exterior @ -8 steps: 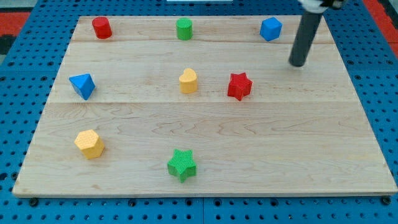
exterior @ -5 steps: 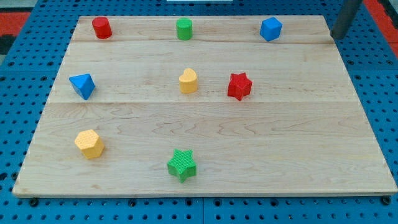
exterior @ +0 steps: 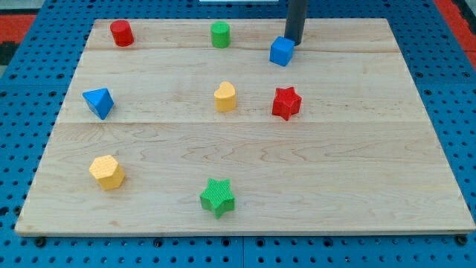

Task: Move the blue cube to the red star

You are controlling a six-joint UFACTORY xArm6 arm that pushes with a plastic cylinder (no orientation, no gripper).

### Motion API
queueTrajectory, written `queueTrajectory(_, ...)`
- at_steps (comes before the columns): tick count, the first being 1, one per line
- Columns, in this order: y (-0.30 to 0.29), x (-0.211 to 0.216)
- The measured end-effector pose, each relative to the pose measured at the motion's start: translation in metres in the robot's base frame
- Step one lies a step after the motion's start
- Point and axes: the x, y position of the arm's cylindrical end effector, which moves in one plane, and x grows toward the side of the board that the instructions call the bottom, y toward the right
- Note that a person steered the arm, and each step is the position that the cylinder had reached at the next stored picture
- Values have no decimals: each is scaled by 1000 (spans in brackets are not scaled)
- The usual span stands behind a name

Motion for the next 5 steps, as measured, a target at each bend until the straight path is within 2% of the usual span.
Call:
queueTrajectory(2, 0, -9)
queueTrajectory(4, -69, 64)
queueTrajectory(5, -45, 50)
